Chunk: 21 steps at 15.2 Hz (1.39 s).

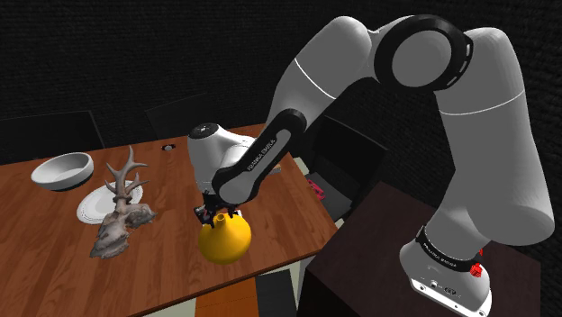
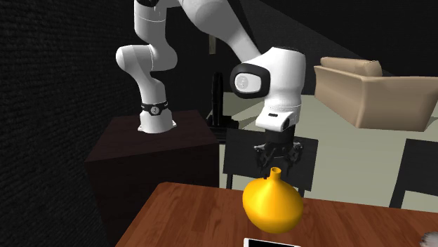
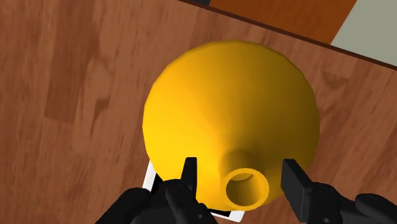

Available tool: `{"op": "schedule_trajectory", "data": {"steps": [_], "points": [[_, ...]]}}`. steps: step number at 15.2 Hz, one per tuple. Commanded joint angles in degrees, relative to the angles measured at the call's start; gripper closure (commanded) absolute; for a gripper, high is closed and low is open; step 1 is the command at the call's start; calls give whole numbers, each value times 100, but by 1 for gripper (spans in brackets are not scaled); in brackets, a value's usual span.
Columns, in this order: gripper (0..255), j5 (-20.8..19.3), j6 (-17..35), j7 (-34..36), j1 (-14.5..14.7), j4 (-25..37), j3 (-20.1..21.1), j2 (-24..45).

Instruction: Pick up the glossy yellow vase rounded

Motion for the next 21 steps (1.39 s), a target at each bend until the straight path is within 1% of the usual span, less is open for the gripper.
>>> {"op": "schedule_trajectory", "data": {"steps": [1,9,21], "points": [[255,-4,9,2,2,3,-3,10],[255,-5,4,8,9,14,-3,15],[255,272,-631,-172,-150,-25,214,-671]]}}
